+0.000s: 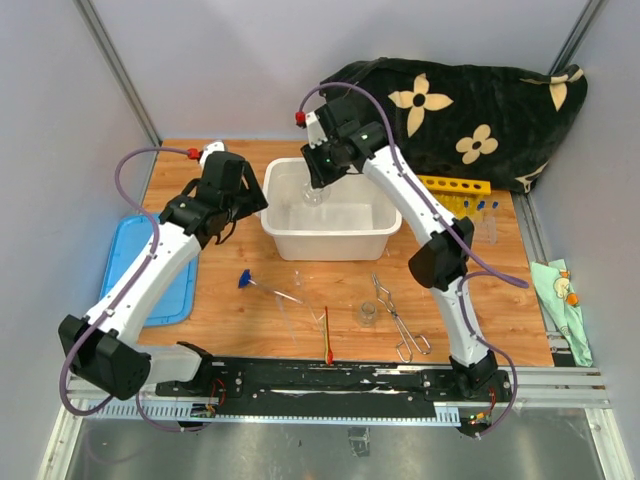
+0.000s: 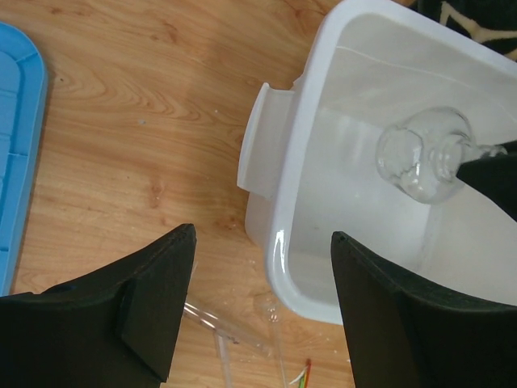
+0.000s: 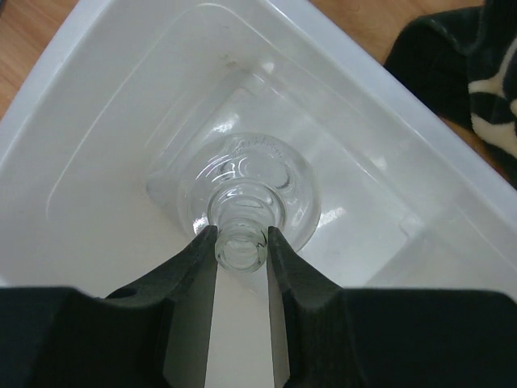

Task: Organize the chemistry lab equipment
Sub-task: Place the collection bottle in the storage box, then pick up the collection bottle at the center of the board.

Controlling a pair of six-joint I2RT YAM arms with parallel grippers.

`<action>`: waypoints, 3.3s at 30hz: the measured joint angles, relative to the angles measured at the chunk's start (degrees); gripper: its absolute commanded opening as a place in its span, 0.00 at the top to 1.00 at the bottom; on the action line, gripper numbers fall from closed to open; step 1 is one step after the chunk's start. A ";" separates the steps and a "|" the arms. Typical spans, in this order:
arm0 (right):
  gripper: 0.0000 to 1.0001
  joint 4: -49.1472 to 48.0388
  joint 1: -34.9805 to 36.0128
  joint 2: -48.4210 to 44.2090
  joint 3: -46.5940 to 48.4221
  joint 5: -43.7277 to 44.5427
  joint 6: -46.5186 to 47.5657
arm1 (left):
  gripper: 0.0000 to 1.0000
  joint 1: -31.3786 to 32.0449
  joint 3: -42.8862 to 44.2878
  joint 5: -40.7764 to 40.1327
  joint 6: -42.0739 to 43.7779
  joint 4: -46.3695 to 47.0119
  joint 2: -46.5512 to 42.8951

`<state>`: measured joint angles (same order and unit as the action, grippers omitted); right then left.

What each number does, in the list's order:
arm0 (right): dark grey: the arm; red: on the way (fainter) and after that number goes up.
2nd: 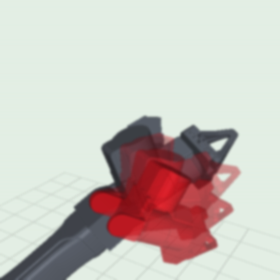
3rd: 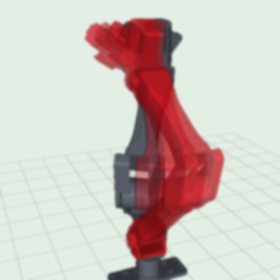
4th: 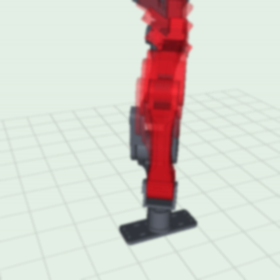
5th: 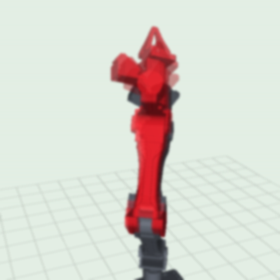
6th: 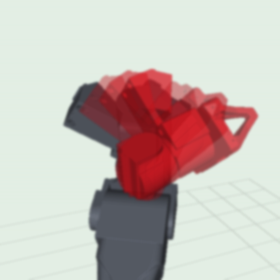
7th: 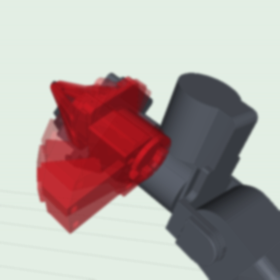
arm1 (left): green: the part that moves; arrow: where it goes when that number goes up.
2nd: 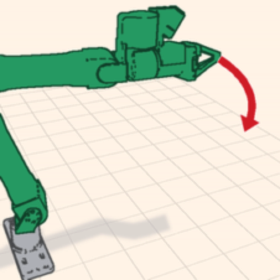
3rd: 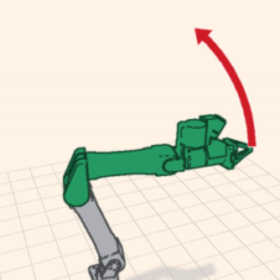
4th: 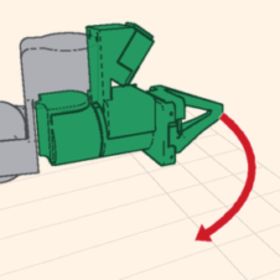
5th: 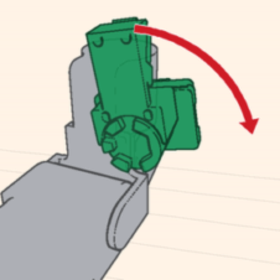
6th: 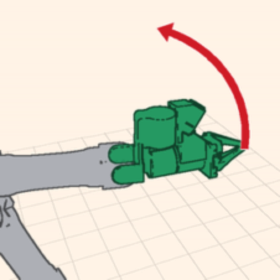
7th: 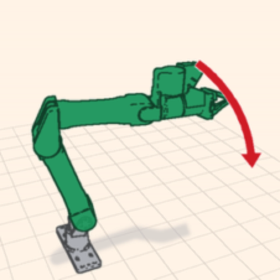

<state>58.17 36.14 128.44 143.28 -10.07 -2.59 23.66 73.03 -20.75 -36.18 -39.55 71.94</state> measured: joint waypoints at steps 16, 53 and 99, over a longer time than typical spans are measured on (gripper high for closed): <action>1.00 -2.93 0.00 8.57 1.77 -0.24 0.07 | 0.28 0.00 1.77 2.36 2.97 0.46 5.70; 0.83 -6.56 1.20 15.78 1.77 4.50 1.60 | 0.28 0.00 1.90 2.82 4.24 0.39 6.12; 0.59 -6.32 3.61 -38.51 -39.36 9.33 1.64 | 0.28 0.02 1.44 2.73 4.07 3.56 2.75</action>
<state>51.86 39.75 89.93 103.92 -0.73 -0.95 23.68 74.48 -18.02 -32.12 -35.99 74.70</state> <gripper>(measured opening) 0.400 0.721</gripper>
